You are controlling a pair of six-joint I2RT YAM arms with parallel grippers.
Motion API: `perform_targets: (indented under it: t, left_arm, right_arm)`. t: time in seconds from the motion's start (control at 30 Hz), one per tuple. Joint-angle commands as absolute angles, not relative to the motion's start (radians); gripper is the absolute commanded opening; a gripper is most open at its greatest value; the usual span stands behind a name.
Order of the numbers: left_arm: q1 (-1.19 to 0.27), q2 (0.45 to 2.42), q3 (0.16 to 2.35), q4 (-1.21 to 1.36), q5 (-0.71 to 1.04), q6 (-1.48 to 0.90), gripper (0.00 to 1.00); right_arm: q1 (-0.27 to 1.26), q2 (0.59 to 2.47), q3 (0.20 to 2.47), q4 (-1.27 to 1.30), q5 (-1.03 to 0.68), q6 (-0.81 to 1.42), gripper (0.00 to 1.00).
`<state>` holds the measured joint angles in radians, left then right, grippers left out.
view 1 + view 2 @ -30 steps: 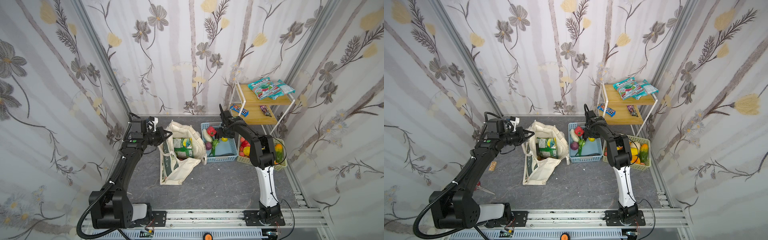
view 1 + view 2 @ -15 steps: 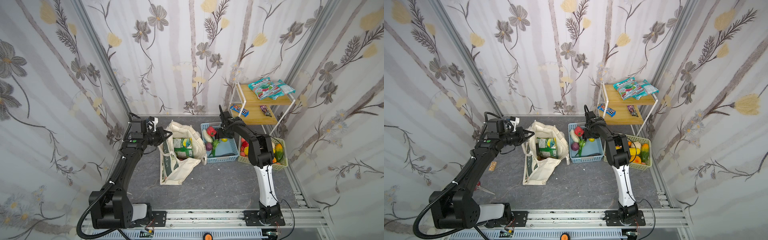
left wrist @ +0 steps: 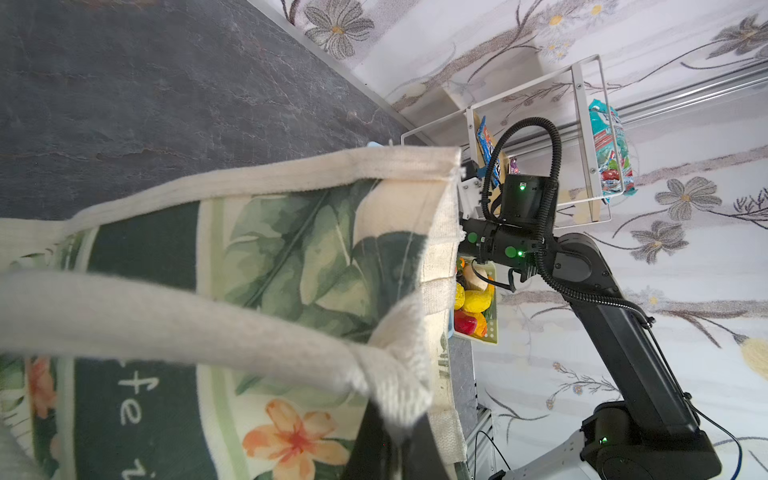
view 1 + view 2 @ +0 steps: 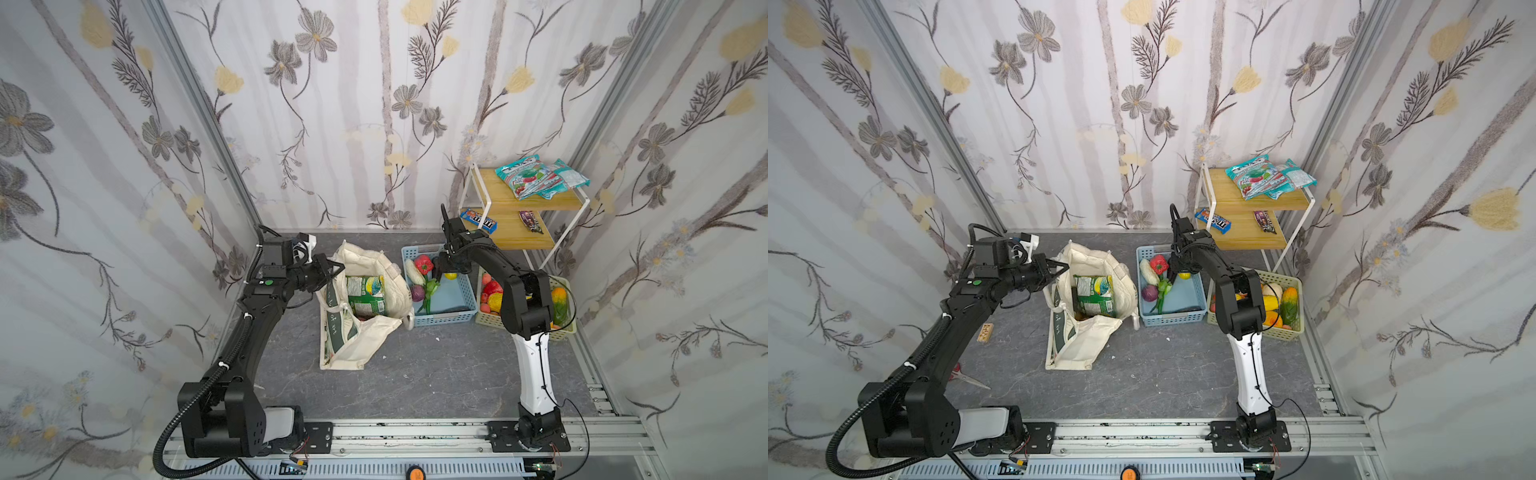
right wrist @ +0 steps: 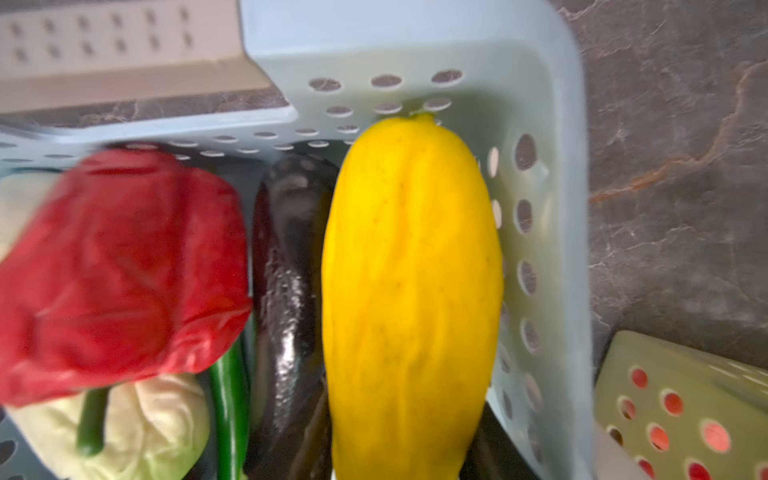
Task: Place the food into the grocery bag and tie it
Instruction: 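Lift the yellow melon and carry it over the tote bag with the right gripper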
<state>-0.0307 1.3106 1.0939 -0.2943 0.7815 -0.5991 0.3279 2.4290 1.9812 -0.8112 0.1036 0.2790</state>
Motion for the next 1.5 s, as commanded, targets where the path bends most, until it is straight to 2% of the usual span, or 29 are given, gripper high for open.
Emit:
perform_targets:
  t: [0.0, 0.93, 1.47]
  left_arm:
    - [-0.031, 1.308, 1.092, -0.237, 0.792, -0.591, 0.0]
    - [-0.035, 1.306, 1.054, -0.194, 0.797, -0.616, 0.0]
    - [-0.039, 1.311, 1.051, -0.191, 0.782, -0.62, 0.0]
  right_arm:
    - [0.334, 2.395, 1.966, -0.803, 0.107, 0.273, 0.43]
    - [0.461, 2.117, 1.932, -0.816, 0.0, 0.309, 0.43]
    - [0.658, 1.954, 1.886, -0.781, -0.096, 0.376, 0.43]
